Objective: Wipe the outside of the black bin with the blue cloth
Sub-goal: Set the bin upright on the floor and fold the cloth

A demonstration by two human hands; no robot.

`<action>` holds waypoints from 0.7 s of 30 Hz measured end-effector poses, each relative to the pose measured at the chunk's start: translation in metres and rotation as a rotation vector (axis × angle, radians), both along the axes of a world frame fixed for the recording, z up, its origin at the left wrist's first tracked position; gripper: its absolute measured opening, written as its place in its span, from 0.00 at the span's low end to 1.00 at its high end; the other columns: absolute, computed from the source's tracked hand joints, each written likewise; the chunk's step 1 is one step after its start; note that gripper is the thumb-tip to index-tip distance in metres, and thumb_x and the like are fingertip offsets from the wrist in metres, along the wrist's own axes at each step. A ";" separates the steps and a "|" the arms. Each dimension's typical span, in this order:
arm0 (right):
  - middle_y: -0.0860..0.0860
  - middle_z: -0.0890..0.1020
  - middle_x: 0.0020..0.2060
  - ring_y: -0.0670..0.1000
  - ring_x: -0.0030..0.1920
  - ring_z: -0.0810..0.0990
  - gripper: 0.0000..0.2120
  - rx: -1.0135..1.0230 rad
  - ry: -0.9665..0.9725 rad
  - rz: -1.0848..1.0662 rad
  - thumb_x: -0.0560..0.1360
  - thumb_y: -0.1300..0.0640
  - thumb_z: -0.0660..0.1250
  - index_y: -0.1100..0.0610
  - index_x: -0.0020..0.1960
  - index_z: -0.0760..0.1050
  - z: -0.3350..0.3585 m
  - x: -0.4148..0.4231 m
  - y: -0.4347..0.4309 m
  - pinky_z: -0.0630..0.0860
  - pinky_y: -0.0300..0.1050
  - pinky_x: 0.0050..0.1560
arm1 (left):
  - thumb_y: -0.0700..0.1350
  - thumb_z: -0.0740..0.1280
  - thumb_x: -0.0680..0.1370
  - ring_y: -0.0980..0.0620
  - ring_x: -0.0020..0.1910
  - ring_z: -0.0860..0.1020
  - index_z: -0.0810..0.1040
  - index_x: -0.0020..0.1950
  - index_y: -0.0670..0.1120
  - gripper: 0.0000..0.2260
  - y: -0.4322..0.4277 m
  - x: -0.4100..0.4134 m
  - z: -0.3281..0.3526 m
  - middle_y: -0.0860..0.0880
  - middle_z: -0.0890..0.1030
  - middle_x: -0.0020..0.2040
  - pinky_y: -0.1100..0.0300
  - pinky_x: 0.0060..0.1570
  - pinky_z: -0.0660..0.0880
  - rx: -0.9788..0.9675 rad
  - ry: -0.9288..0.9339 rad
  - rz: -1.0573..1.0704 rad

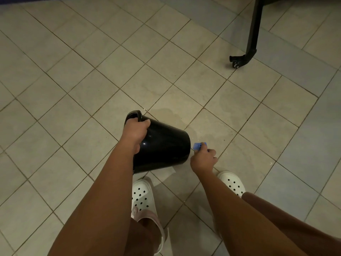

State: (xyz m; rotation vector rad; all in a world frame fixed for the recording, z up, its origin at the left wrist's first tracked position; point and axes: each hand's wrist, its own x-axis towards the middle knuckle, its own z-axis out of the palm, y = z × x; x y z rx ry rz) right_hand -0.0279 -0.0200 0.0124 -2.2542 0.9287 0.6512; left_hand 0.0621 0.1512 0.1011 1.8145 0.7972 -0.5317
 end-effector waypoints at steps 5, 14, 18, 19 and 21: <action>0.60 0.64 0.64 0.61 0.61 0.66 0.21 -0.027 -0.006 -0.007 0.78 0.61 0.58 0.56 0.70 0.60 0.002 0.007 -0.004 0.64 0.46 0.58 | 0.43 0.62 0.81 0.51 0.44 0.75 0.76 0.60 0.43 0.10 -0.001 0.002 -0.005 0.47 0.77 0.47 0.55 0.47 0.72 0.163 -0.063 -0.005; 0.60 0.64 0.64 0.59 0.61 0.67 0.20 -0.044 -0.033 0.022 0.80 0.58 0.57 0.55 0.71 0.59 0.004 0.011 -0.007 0.64 0.47 0.61 | 0.43 0.62 0.81 0.44 0.46 0.79 0.77 0.57 0.37 0.11 -0.031 0.009 -0.001 0.42 0.79 0.48 0.52 0.48 0.78 0.475 -0.091 -0.108; 0.60 0.64 0.64 0.60 0.60 0.66 0.21 -0.011 -0.065 0.014 0.80 0.57 0.55 0.54 0.72 0.58 0.005 0.012 -0.012 0.62 0.48 0.60 | 0.43 0.63 0.80 0.45 0.44 0.80 0.79 0.51 0.37 0.10 -0.039 0.008 -0.002 0.42 0.80 0.45 0.54 0.43 0.77 0.579 -0.101 -0.193; 0.60 0.64 0.64 0.60 0.60 0.66 0.21 -0.005 -0.070 0.020 0.80 0.58 0.56 0.54 0.72 0.58 0.004 0.011 -0.014 0.62 0.48 0.60 | 0.43 0.63 0.80 0.45 0.43 0.80 0.78 0.50 0.38 0.09 -0.043 0.007 -0.003 0.42 0.80 0.44 0.54 0.42 0.77 0.593 -0.101 -0.206; 0.59 0.64 0.64 0.59 0.60 0.66 0.23 0.001 -0.073 0.043 0.79 0.59 0.57 0.53 0.72 0.57 0.003 0.009 -0.015 0.63 0.47 0.60 | 0.42 0.62 0.80 0.49 0.36 0.76 0.76 0.45 0.40 0.08 -0.052 0.008 -0.004 0.43 0.78 0.41 0.56 0.38 0.72 0.625 -0.089 -0.250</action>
